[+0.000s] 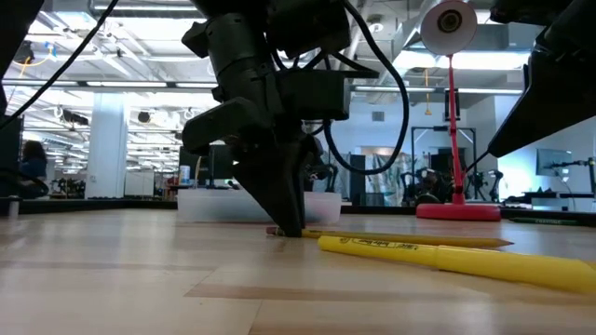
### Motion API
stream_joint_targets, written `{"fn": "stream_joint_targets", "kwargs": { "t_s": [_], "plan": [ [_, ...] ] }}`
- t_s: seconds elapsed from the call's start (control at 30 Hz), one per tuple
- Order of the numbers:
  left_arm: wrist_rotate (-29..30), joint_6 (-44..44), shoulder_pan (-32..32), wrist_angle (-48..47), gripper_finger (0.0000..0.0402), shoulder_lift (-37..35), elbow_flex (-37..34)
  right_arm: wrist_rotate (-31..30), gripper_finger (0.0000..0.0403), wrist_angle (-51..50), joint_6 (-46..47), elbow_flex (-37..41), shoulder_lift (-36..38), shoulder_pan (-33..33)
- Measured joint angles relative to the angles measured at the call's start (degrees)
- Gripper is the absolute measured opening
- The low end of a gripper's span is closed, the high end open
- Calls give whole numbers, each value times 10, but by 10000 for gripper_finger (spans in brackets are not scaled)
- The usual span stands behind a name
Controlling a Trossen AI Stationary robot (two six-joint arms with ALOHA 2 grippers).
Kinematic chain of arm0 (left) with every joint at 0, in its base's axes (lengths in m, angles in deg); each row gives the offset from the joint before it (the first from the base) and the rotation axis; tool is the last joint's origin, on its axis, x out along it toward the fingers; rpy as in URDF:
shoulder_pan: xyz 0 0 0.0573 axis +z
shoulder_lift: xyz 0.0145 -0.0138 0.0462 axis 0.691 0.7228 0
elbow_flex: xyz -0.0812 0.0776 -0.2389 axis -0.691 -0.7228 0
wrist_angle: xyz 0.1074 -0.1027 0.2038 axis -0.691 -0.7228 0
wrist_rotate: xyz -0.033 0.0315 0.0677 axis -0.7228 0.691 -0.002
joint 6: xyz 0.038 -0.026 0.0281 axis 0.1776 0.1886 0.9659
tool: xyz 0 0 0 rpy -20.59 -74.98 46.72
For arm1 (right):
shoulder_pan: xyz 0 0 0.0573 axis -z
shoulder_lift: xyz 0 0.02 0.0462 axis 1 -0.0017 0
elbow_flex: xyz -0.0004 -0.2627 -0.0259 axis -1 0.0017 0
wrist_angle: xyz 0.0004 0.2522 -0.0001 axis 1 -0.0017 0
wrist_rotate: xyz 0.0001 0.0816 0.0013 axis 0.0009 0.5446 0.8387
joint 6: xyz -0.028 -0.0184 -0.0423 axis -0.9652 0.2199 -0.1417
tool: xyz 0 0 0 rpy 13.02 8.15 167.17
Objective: Pick & place school supplies into a supply box
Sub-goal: Put the yellow pencil into the pink supply box
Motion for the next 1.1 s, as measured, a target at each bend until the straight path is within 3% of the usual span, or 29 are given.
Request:
{"fn": "stream_joint_targets", "kwargs": {
  "t_s": [0.37,0.73,0.93,1.1],
  "plan": [
    [-2,-15,10,27,98,0,1,0,127,0,0,0,0,0],
    [-55,4,13,14,99,7,3,0,127,0,0,0,0,0],
    [-52,-6,15,13,98,31,6,0,127,4,0,2,0,1],
    [-52,-35,21,14,72,34,6,0,127,6,0,11,0,1]
  ]
}}
